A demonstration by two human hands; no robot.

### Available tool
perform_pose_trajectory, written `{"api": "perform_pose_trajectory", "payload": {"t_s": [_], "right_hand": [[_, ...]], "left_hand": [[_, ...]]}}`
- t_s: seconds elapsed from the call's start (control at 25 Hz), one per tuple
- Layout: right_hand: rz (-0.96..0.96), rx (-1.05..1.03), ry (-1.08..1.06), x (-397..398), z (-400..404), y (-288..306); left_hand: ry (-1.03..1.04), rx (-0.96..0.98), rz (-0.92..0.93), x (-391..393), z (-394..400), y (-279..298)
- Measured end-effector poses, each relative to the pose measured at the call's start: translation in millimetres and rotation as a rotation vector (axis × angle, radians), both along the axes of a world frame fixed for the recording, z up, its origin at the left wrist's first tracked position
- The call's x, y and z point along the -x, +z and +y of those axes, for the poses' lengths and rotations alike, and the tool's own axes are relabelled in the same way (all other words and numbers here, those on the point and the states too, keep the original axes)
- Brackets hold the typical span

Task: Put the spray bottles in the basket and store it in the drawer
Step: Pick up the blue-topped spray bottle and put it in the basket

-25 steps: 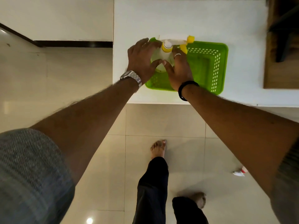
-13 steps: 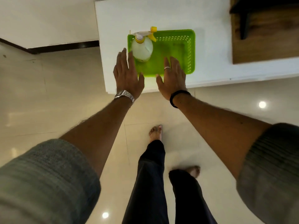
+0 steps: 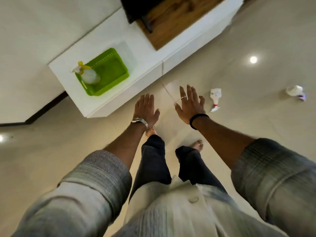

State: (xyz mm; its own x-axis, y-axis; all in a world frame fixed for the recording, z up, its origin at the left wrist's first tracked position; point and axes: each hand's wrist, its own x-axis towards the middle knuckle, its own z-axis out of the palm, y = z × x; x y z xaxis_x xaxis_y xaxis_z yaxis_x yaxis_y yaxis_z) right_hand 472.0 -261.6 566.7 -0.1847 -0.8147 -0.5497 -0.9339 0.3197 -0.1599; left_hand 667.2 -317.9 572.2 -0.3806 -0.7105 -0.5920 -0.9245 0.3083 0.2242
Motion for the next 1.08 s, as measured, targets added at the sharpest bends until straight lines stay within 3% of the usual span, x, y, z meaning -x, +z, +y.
{"api": "perform_pose_trajectory", "payload": {"t_s": [0.28,0.6,1.08], "right_hand": [[0.061,0.017,-0.380,189,147,56],[0.168,0.041,-0.823,361,297,97],[0.199,-0.010,-1.141,543,366,98]], "left_hand": [[-0.359,0.114,-0.047,182,56,52],[-0.780,0.272,0.146,452,132,104],[-1.165,0.233,0.147,714,190,87]]}}
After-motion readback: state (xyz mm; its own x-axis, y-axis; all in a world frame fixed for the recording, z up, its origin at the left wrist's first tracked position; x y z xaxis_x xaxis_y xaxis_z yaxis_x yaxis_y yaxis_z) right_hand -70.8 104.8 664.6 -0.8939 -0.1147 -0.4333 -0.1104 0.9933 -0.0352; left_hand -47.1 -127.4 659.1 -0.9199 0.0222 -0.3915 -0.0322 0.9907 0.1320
